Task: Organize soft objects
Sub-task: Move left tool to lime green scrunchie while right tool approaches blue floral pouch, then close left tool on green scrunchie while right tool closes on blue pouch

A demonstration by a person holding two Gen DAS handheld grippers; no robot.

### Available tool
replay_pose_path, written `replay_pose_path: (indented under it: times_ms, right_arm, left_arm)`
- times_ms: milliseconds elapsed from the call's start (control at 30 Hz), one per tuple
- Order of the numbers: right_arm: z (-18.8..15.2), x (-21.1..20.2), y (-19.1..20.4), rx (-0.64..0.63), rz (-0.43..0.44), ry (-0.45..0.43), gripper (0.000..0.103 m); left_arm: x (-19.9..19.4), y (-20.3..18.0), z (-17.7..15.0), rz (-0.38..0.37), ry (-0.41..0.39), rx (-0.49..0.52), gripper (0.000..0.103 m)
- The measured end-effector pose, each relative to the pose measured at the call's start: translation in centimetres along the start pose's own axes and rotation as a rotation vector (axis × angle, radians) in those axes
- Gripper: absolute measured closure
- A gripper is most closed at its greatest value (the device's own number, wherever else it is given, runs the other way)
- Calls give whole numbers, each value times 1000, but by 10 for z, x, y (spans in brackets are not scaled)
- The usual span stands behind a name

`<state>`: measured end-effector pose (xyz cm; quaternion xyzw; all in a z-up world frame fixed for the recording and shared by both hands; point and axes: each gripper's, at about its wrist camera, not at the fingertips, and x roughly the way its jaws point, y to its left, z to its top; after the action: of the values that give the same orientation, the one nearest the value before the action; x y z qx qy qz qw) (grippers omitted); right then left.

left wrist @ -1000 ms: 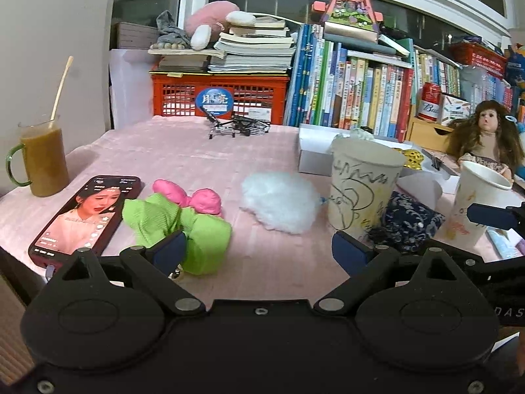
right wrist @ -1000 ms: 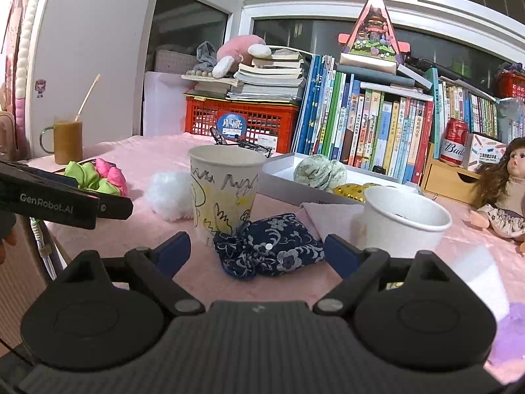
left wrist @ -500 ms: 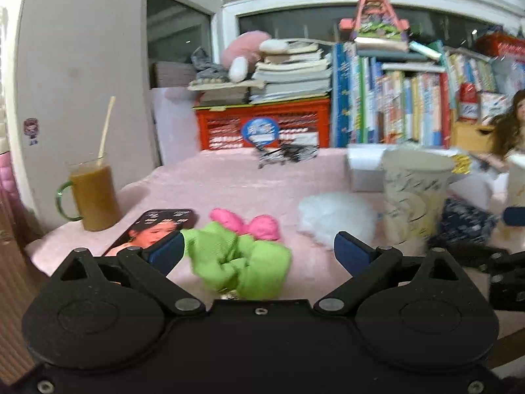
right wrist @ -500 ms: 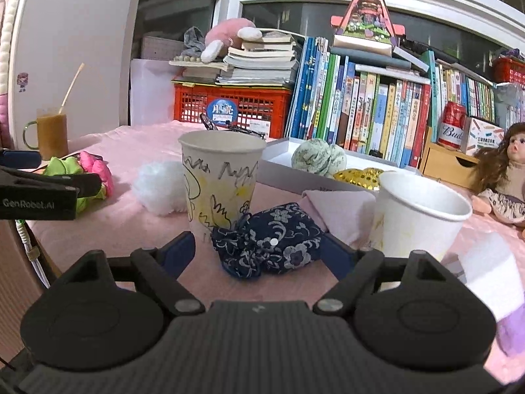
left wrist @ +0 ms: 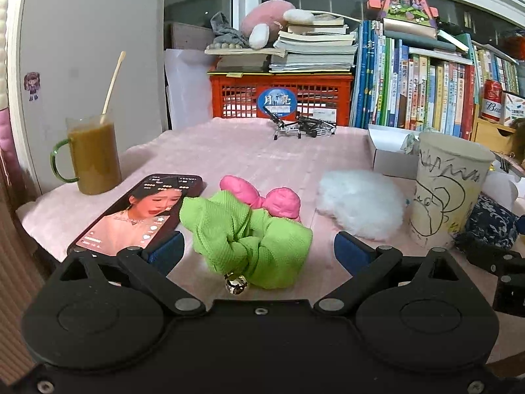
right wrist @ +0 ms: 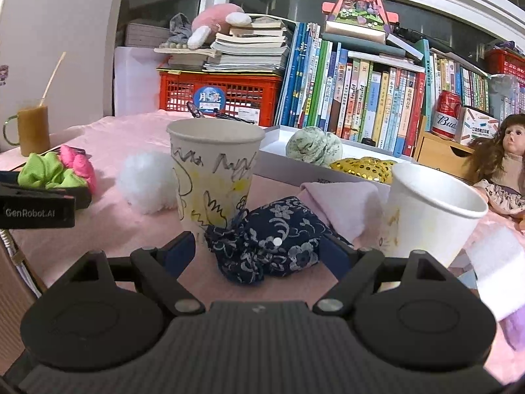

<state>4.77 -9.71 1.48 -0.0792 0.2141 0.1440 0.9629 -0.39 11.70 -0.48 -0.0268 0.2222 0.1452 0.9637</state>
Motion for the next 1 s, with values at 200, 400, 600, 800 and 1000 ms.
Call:
replay_pose_path:
  times_ms: [200,400,600,800,1000]
  right_arm:
    - [5,9,1,6,-41,19,13]
    - [6,14,2,-6,-55,27,13]
    - [5,17,4,-14,-61,30,12]
    - [6,20,5,-14,-60,42,11]
    - [7,24,2,-11,-40,62,15]
  left_arm:
    - [5,-2,1,-1,4,-6,5]
    - [14,-1,2,-15,36,-44,9]
    - [21,0,2,-32,58,-65,13]
    - [24,0,2,-24,57,-70,23]
    - [24,0,2,-19,62,-71,33]
